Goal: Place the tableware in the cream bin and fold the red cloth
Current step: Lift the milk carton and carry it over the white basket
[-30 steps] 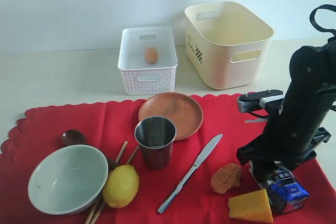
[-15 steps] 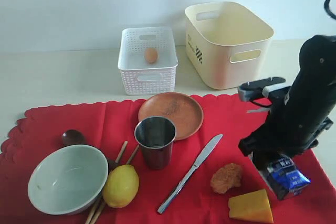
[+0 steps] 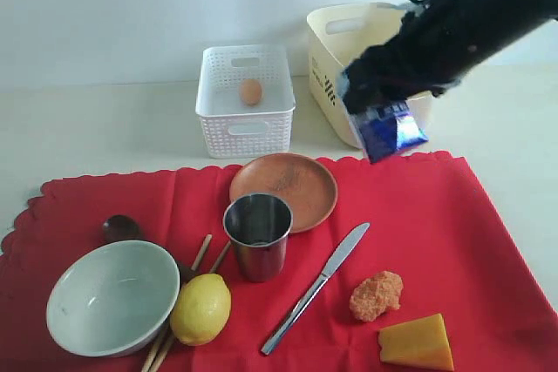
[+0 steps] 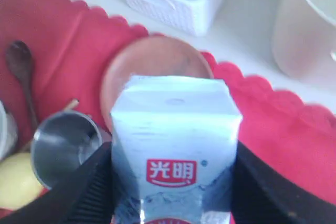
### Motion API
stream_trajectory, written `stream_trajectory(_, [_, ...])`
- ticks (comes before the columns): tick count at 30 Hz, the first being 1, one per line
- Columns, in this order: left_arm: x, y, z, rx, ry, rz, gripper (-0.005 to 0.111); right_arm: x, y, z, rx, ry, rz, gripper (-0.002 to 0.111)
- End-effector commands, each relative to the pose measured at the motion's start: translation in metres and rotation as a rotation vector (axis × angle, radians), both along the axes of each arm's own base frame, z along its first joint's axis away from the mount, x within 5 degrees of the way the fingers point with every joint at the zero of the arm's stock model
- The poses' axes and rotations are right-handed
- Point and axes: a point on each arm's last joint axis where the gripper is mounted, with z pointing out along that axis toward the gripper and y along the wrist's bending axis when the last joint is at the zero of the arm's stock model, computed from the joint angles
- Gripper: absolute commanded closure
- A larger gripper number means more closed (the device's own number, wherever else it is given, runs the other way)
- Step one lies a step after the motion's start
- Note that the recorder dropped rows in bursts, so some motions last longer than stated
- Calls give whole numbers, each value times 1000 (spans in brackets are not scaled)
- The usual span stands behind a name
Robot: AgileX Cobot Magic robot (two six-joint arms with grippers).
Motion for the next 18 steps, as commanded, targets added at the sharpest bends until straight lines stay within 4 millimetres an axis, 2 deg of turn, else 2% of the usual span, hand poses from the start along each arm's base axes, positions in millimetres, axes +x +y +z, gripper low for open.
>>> stream_trajectory(1, [0,0,1,-2,-14,0,106,28,26,9,168,-37,114,108])
stream_trajectory(5, [0,0,1,-2,-14,0,106,52,45,5,284,-34,181,108])
stream_trajectory(10, [0,0,1,-2,-14,0,106,79,59,-9,293,-44,181,108])
stream_trajectory(15, [0,0,1,-2,-14,0,106,93,84,-23,258,-106,181,108])
stream_trajectory(18, [0,0,1,-2,-14,0,106,95,103,-32,251,-130,184,108])
